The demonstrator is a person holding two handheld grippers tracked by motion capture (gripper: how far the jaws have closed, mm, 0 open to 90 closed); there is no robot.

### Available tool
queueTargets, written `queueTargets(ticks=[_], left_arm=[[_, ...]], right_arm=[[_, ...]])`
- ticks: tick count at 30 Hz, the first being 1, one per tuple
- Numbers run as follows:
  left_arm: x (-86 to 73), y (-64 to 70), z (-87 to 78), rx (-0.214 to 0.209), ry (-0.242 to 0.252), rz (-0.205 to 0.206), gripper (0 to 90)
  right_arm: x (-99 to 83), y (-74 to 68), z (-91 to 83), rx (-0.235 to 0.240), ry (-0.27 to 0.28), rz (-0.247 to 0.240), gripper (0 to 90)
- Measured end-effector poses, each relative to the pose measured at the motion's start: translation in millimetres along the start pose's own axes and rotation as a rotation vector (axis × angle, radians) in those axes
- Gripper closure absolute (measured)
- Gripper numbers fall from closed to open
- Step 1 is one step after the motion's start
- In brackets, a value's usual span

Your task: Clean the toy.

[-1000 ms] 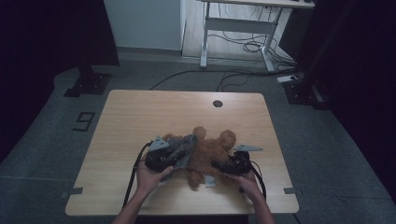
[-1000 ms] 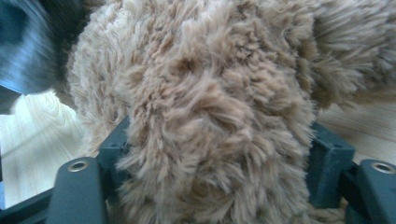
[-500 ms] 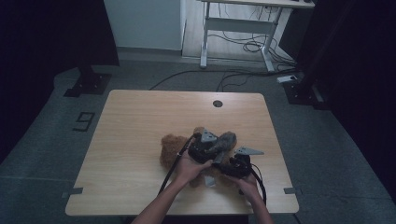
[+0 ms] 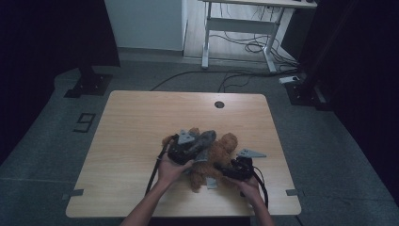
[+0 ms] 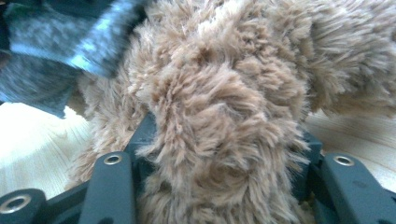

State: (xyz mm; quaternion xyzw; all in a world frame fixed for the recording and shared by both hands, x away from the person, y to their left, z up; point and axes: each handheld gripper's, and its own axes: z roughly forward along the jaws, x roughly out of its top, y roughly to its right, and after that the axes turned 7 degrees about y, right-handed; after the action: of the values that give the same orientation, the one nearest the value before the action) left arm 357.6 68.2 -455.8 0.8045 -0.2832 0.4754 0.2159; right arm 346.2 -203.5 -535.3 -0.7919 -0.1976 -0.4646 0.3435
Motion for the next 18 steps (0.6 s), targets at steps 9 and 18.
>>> queueTargets(ticks=[9,18], left_arm=[[-19.7,-59.9,-40.2,0.031,0.05,-0.162,76.3],[-40.0,-81.0,-50.2,0.035,0.06,-0.233,76.3]], right_arm=[[-0.3,0.2,-0.1,0.006,0.004,0.002,44.0],[-0.6,-1.4,-0.1,0.004,0.007,-0.009,44.2]])
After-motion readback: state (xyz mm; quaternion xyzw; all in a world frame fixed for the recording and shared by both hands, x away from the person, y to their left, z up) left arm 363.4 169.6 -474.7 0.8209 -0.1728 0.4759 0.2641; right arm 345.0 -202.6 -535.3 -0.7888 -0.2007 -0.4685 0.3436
